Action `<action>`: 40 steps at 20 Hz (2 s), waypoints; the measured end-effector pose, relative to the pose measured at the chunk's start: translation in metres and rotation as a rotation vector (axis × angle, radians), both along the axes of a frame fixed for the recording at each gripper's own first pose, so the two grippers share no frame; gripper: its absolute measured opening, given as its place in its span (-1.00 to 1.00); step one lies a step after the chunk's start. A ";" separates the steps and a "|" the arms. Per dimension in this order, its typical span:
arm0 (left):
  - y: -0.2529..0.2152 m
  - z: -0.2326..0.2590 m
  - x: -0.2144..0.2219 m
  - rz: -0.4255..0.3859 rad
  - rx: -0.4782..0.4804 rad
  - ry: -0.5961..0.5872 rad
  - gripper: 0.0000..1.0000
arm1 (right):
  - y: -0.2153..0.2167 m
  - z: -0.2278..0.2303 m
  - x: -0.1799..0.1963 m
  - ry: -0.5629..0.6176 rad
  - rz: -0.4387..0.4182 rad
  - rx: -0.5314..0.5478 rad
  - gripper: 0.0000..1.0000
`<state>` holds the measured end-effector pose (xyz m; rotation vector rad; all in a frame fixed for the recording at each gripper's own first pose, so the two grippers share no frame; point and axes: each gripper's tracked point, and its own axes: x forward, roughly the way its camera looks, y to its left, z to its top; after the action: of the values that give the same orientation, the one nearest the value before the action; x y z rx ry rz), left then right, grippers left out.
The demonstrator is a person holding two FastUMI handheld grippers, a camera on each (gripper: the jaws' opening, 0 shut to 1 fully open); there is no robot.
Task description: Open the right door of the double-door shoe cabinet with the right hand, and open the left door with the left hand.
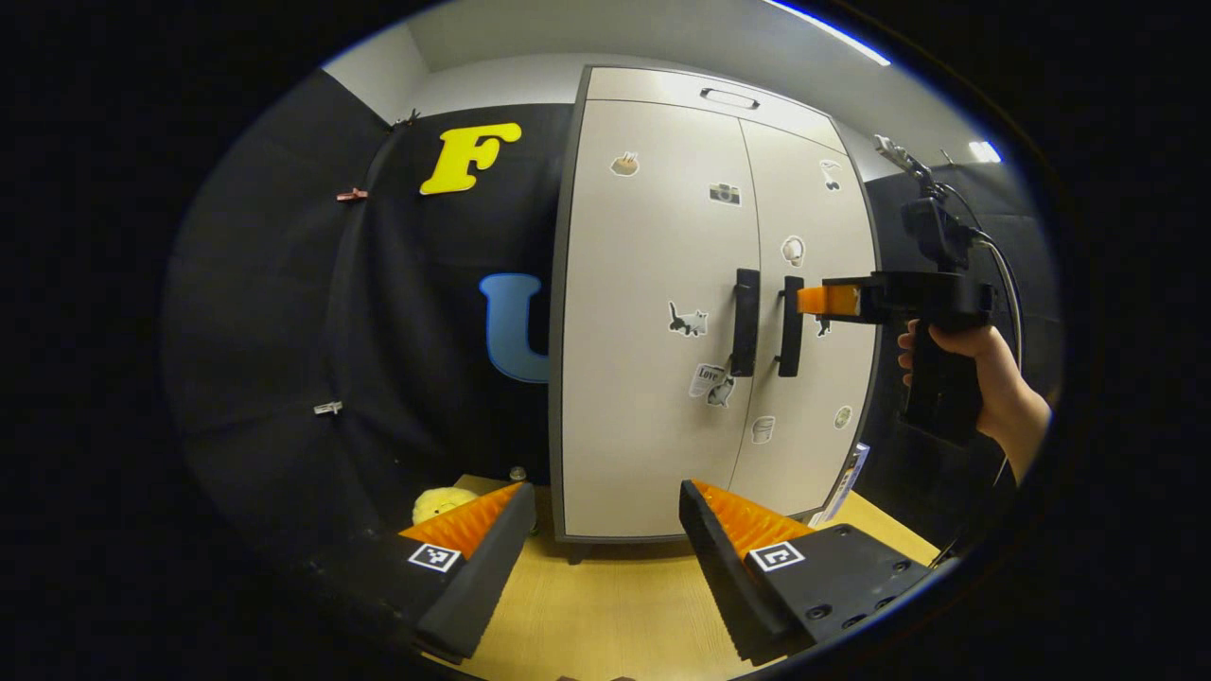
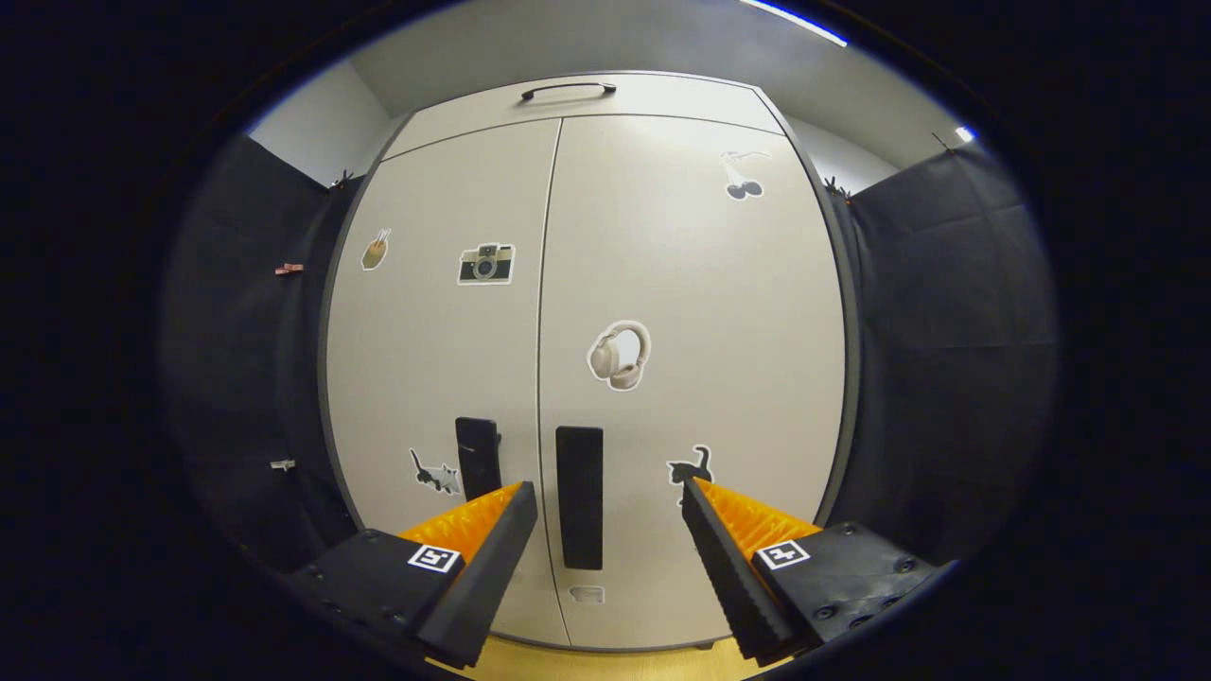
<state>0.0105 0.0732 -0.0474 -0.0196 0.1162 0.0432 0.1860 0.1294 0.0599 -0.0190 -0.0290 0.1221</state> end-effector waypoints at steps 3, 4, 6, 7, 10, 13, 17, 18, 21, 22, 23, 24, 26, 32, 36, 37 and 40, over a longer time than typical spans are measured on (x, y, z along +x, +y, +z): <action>0.008 -0.004 -0.001 0.041 -0.003 0.012 0.90 | 0.004 -0.007 0.023 0.034 0.011 0.019 0.95; 0.010 -0.005 0.000 0.051 -0.004 0.014 0.90 | 0.005 -0.012 0.029 0.047 0.011 0.009 0.94; 0.013 -0.004 0.000 0.066 -0.002 0.013 0.90 | 0.011 -0.023 0.037 0.079 0.023 -0.010 0.95; 0.014 -0.004 0.000 0.071 -0.001 0.013 0.89 | 0.014 -0.028 0.041 0.095 0.028 -0.013 0.95; 0.015 -0.002 0.000 0.077 -0.008 -0.001 0.90 | 0.018 -0.037 0.049 0.116 0.015 -0.039 0.91; 0.017 -0.002 0.000 0.083 -0.005 -0.003 0.89 | 0.021 -0.039 0.053 0.122 -0.005 -0.041 0.39; 0.019 -0.002 -0.003 0.082 -0.004 -0.006 0.90 | 0.024 -0.039 0.055 0.139 -0.007 0.003 -0.26; 0.019 -0.002 -0.005 0.078 -0.005 -0.008 0.90 | 0.024 -0.039 0.052 0.141 -0.011 -0.003 -0.28; 0.020 -0.002 -0.010 0.072 0.001 -0.010 0.90 | 0.025 -0.040 0.053 0.160 -0.010 0.018 -0.36; 0.021 -0.002 -0.012 0.070 0.002 -0.010 0.90 | 0.025 -0.039 0.052 0.165 0.000 0.018 -0.47; 0.020 -0.002 -0.013 0.068 0.001 -0.010 0.90 | 0.024 -0.040 0.052 0.175 0.005 0.019 -0.47; 0.020 -0.003 -0.016 0.063 0.000 -0.012 0.91 | 0.025 -0.041 0.053 0.179 0.014 0.019 -0.58; 0.019 -0.003 -0.021 0.047 0.000 -0.015 0.91 | 0.025 -0.041 0.051 0.193 0.028 0.014 -0.69; 0.014 -0.004 -0.035 -0.030 0.018 -0.014 0.90 | 0.021 -0.038 0.039 0.195 0.002 0.040 -0.70; 0.006 -0.001 -0.043 -0.058 0.006 -0.011 0.91 | 0.014 -0.035 0.025 0.180 -0.007 0.037 -0.70; 0.005 0.000 -0.045 -0.056 0.003 -0.011 0.90 | 0.013 -0.035 0.022 0.177 -0.005 0.038 -0.70; -0.007 0.004 -0.050 -0.049 -0.015 -0.017 0.89 | 0.006 -0.034 0.012 0.168 0.013 0.031 -0.70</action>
<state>-0.0395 0.0658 -0.0430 -0.0325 0.1001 -0.0065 0.1978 0.1355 0.0261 0.0226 0.1368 0.1358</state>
